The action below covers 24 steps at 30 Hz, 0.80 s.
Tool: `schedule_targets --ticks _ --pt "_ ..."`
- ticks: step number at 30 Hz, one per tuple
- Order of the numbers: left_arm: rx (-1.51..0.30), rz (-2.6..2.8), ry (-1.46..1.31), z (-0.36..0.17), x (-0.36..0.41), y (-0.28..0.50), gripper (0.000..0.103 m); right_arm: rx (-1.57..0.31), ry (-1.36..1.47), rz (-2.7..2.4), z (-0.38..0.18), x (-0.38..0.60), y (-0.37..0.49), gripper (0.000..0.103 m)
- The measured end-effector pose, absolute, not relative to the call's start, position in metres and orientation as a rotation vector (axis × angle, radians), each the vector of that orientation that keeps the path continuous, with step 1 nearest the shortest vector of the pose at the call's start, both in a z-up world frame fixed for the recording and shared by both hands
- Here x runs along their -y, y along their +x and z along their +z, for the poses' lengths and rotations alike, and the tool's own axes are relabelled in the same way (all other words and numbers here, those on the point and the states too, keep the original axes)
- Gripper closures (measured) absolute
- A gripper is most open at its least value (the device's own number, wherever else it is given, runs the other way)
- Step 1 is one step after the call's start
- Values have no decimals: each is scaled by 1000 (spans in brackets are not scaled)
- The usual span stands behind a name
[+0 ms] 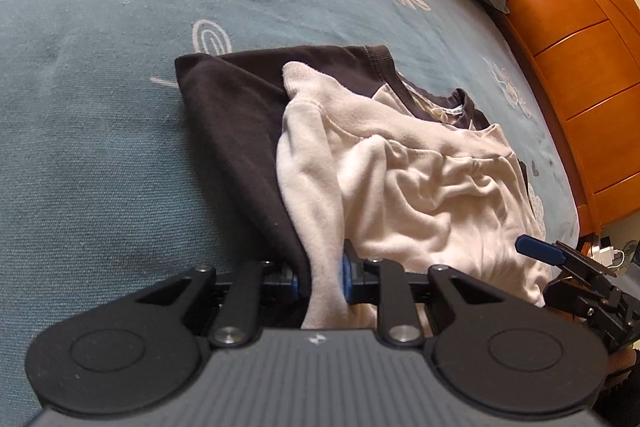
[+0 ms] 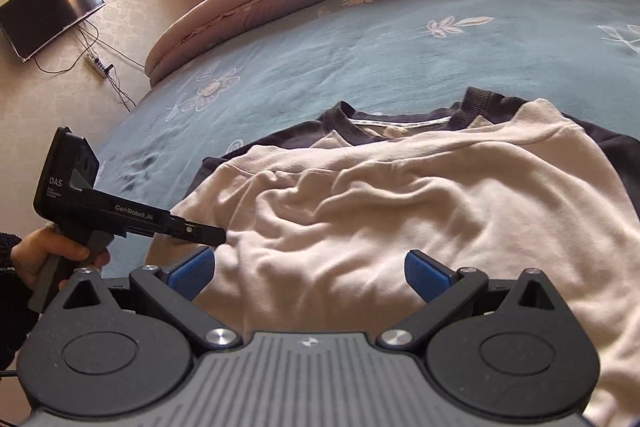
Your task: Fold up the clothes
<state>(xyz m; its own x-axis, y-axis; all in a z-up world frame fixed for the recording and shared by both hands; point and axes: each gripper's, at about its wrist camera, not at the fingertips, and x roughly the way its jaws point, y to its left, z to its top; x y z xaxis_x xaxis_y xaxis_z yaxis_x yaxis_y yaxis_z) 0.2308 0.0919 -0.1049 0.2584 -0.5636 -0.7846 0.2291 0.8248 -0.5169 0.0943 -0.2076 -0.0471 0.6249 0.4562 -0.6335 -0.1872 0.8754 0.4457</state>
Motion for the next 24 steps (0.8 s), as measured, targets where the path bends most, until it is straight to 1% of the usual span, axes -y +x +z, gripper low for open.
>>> schedule_targets --ticks 5,10,12,14,24 --pt "-1199 -544 -352 -106 -95 231 81 -817 349 398 -48 189 111 0" --pt "-1230 -527 -361 -103 -94 235 81 -829 326 393 -52 188 106 0" --pt "-1229 -519 -325 -98 -88 235 83 -832 303 377 -53 191 101 0" --pt "-1230 -513 -307 -93 -84 234 84 -842 303 360 -55 198 96 0" --pt "-1190 -519 -256 -57 -72 230 85 -843 410 349 -56 223 90 0"
